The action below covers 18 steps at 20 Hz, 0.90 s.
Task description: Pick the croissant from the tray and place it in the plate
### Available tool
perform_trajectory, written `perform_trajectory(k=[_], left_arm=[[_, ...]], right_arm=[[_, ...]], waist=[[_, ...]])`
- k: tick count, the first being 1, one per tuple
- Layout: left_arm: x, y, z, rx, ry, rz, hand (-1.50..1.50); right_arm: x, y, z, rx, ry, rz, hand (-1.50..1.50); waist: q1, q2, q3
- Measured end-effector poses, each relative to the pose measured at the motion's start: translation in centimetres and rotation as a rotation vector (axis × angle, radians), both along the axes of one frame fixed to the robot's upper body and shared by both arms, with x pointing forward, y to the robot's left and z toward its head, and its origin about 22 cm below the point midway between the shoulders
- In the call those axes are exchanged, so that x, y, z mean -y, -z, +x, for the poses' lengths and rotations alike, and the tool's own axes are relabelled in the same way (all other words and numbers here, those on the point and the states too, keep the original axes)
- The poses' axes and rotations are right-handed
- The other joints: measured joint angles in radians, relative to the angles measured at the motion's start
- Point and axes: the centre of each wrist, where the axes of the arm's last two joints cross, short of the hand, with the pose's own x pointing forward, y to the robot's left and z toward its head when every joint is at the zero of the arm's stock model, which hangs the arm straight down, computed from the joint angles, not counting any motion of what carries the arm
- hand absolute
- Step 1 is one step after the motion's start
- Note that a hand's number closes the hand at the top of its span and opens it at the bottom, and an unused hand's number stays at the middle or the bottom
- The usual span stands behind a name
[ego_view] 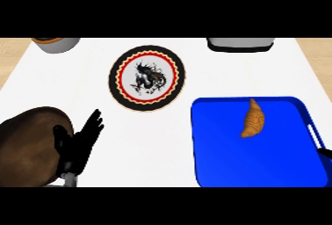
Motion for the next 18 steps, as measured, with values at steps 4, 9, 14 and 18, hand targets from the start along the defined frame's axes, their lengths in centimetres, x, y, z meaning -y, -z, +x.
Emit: perform_trajectory(k=[4, 9, 14, 18], left_arm=[[0.1, 0.0, 0.1, -0.005, 0.006, -0.006, 0.0], [0.1, -0.4, -0.2, -0.008, 0.013, 0.002, 0.0], [0.6, 0.0, 0.4, -0.008, 0.008, 0.003, 0.0], [0.9, -0.3, -0.3, -0.006, 0.009, -0.002, 0.0]], right_arm=[[-2.2, -1.8, 1.0, -0.118, -0.049, -0.064, -1.5], [-5.9, -3.1, 2.7, -0.215, -0.068, -0.103, -1.5], [-8.8, -2.9, 3.7, -0.273, -0.056, -0.135, -1.5], [-10.7, -2.2, 4.6, -0.343, -0.073, -0.138, -1.5]], waist=[[-0.001, 0.0, 0.0], [0.002, 0.0, 0.001], [0.001, 0.001, 0.001], [0.004, 0.001, 0.001]])
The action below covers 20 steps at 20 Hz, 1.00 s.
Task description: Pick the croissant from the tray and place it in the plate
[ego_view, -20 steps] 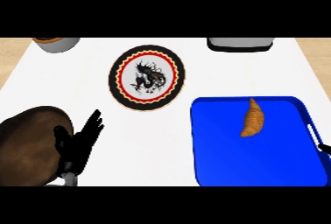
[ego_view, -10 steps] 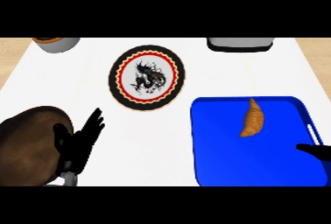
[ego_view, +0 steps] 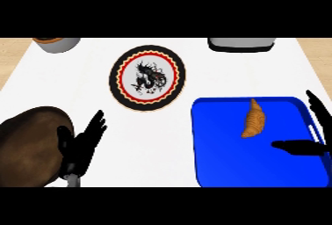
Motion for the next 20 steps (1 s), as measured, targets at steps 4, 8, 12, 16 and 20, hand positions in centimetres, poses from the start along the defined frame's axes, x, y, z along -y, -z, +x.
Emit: perform_trajectory(k=[4, 8, 12, 16, 20], left_arm=[[-0.3, 0.2, 0.3, -0.004, -0.001, 0.002, 0.0], [-0.2, 0.5, 0.0, -0.002, 0.002, 0.004, 0.0], [-0.1, -0.2, 0.1, 0.0, -0.002, -0.003, 0.0], [-0.2, 0.0, 0.7, 0.006, -0.001, -0.002, 0.0], [-0.1, 0.6, 0.4, 0.0, -0.007, -0.001, 0.0]], right_arm=[[-1.0, 0.1, 0.3, -0.038, -0.026, 0.023, -1.5], [-2.6, 1.7, 1.3, -0.047, -0.036, 0.034, -1.5], [-3.3, 1.8, 1.1, -0.06, -0.027, 0.01, -1.5], [-3.8, 2.5, 1.9, -0.099, -0.006, -0.039, -1.5], [-4.3, 3.0, 2.3, -0.123, 0.014, -0.065, -1.5]], waist=[[-0.001, 0.0, 0.0], [0.0, 0.0, 0.0], [-0.001, 0.0, 0.0], [-0.001, 0.0, 0.0], [-0.001, 0.0, 0.0]])
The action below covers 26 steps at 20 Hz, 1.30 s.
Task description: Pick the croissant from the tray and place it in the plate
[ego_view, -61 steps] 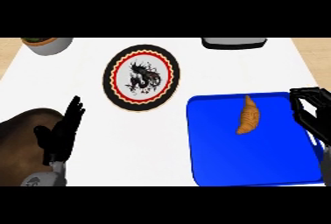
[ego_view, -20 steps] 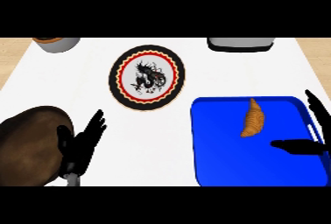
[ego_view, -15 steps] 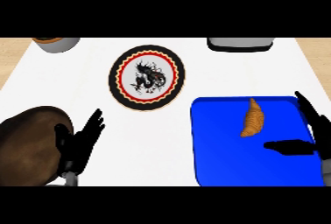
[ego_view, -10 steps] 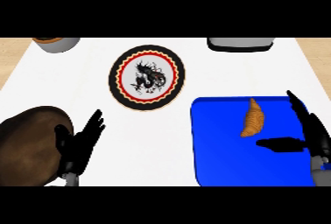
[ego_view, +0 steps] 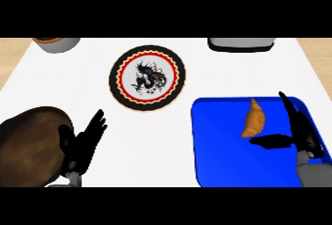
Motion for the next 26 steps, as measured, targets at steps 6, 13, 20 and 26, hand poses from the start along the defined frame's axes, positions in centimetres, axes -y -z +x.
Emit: perform_trajectory(k=[6, 13, 20, 26], left_arm=[[-0.1, 0.6, -0.1, 0.005, 0.006, 0.004, 0.0], [-0.5, 0.2, 0.2, 0.004, 0.004, -0.004, 0.0], [-0.6, -0.4, 0.1, -0.001, 0.001, 0.003, 0.0], [-0.2, -0.2, 0.7, 0.003, 0.029, 0.009, 0.0]], right_arm=[[0.1, 1.1, 0.9, -0.031, -0.011, 0.001, -1.5], [-1.2, 3.6, 1.4, -0.08, -0.085, -0.05, 1.5], [-1.0, 3.7, 2.6, -0.048, -0.111, -0.125, 1.5], [-7.6, 3.4, 4.4, -0.002, -0.115, -0.196, 1.5]], waist=[[0.0, 0.0, 0.001], [0.001, 0.0, -0.001], [0.0, -0.003, -0.004], [0.024, -0.005, -0.01]])
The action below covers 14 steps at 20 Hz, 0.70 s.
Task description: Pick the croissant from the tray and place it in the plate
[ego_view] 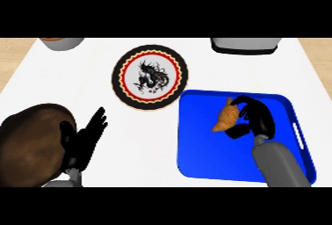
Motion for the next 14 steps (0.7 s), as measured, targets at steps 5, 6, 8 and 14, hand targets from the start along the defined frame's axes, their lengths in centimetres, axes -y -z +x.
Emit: perform_trajectory(k=[5, 6, 8, 14], left_arm=[[1.5, -0.5, 0.7, 0.014, 0.079, -0.002, 0.0], [1.8, -0.5, 0.8, 0.015, 0.093, -0.004, 0.0], [2.3, -0.7, 1.0, 0.017, 0.116, -0.003, 0.0], [3.5, -0.9, 1.5, 0.018, 0.173, 0.001, 0.0]], right_arm=[[-7.3, -2.3, 1.7, 0.03, -0.043, -0.069, 1.5], [-8.6, -3.1, 2.1, 0.059, -0.043, -0.076, 1.5], [-11.1, -5.1, 3.0, 0.134, -0.032, -0.089, 1.5], [-15.9, -10.2, 4.7, 0.337, 0.085, -0.112, 1.5]], waist=[[0.1, 0.01, -0.008], [0.118, 0.011, -0.007], [0.147, 0.011, -0.005], [0.196, 0.014, -0.002]])
